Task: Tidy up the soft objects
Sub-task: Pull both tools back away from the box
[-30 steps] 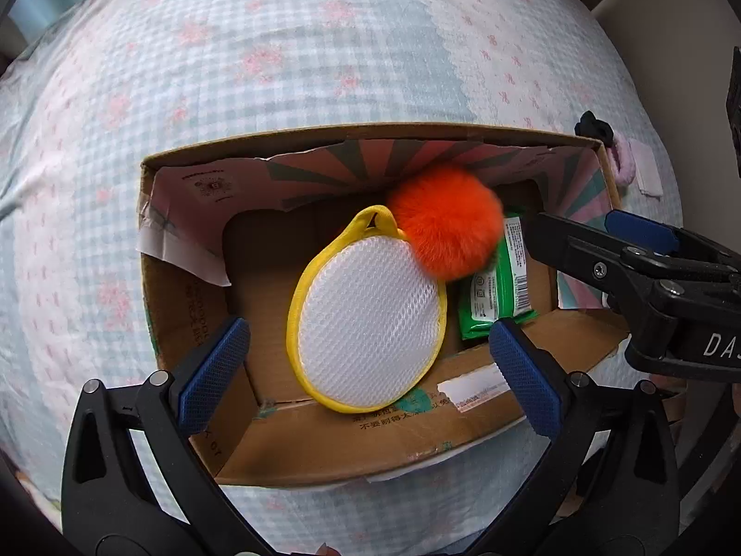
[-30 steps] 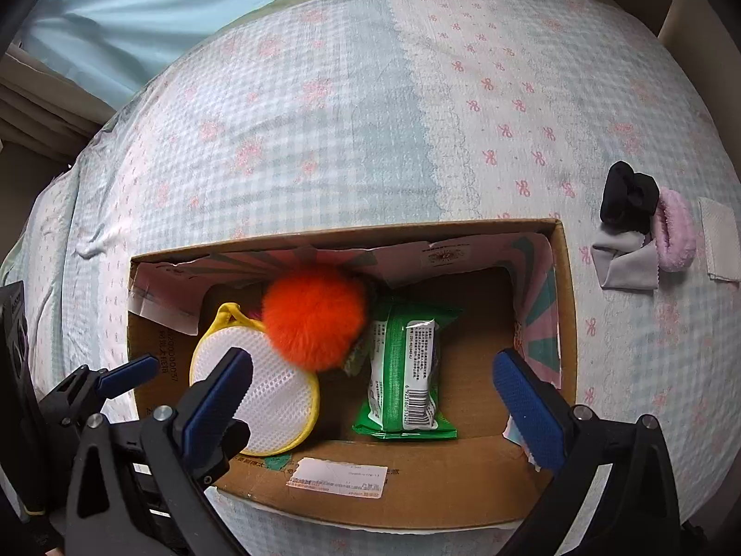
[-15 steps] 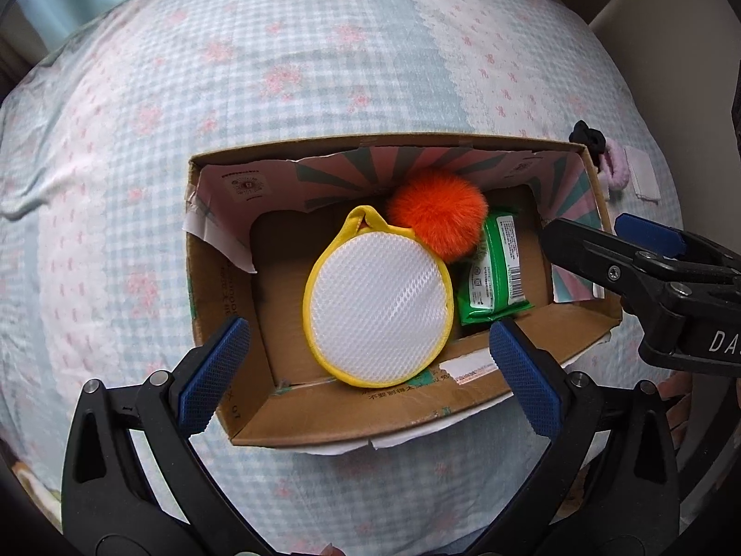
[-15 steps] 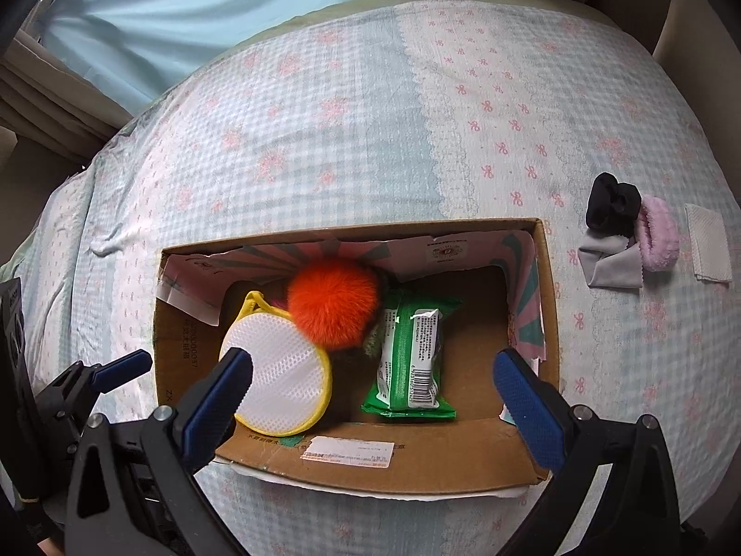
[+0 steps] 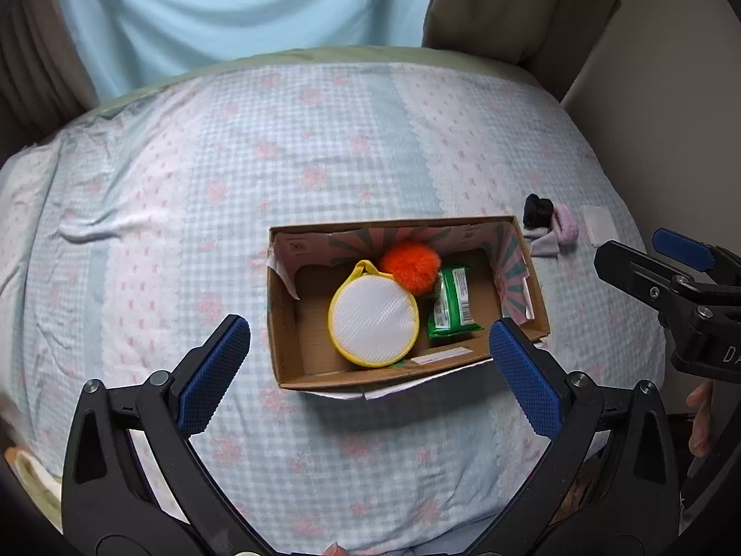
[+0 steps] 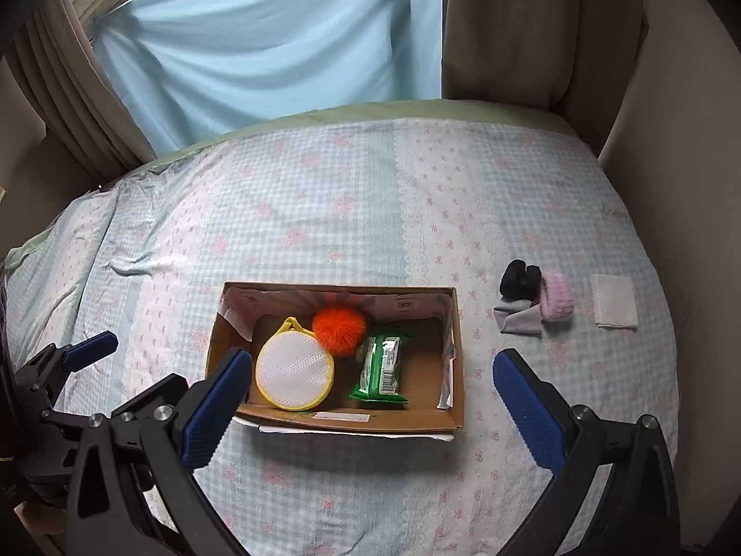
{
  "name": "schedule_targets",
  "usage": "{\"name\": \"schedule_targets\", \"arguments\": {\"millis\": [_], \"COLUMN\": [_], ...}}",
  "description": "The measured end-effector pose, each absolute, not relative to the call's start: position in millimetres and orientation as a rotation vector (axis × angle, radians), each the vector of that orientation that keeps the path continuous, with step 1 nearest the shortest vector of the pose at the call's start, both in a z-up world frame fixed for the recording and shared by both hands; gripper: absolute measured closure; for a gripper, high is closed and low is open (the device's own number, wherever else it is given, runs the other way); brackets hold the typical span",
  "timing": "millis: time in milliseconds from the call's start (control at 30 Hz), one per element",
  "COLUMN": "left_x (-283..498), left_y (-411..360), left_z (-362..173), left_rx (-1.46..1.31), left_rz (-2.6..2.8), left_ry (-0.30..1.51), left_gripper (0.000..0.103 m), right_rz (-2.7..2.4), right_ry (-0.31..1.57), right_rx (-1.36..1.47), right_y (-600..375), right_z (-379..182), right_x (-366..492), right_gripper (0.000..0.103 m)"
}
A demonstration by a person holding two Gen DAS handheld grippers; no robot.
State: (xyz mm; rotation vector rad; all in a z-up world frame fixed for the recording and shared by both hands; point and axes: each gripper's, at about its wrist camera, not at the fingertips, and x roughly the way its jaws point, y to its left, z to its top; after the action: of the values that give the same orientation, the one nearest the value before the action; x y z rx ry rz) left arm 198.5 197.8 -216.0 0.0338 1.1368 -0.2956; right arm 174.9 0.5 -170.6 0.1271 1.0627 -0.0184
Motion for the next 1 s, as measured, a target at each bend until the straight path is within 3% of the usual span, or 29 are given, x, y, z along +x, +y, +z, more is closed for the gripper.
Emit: {"name": "schedule_targets", "arguments": {"millis": [200, 367, 700, 1000], "left_x": [163.9, 150.2, 141.6, 150.0], "left_y": [211.9, 213.7, 178.5, 90.1], "left_z": [-137.1, -106.6, -84.8, -90.9], "left_rx": [0.021, 0.014, 0.021, 0.012], "left_rz": [-0.285, -0.307, -0.306, -0.21], "left_ry": [0.943, 0.873, 0.818, 0.804], "left_gripper": [0.0, 0.0, 0.0, 0.0], "right_rz": [-0.107, -0.162, -0.227, -0.165], "right_ry": [0.916, 0.871, 0.79, 0.798], "right_rx": [0.096, 0.093, 0.127, 0.096], "right_y": [-13.5, -27.8, -90.3, -193.7], "right_z": [-103.8, -77.1, -60.5, -77.8], "right_x": [128.8, 107.2, 86.4, 104.6], "right_gripper": [0.0, 0.0, 0.0, 0.0]}}
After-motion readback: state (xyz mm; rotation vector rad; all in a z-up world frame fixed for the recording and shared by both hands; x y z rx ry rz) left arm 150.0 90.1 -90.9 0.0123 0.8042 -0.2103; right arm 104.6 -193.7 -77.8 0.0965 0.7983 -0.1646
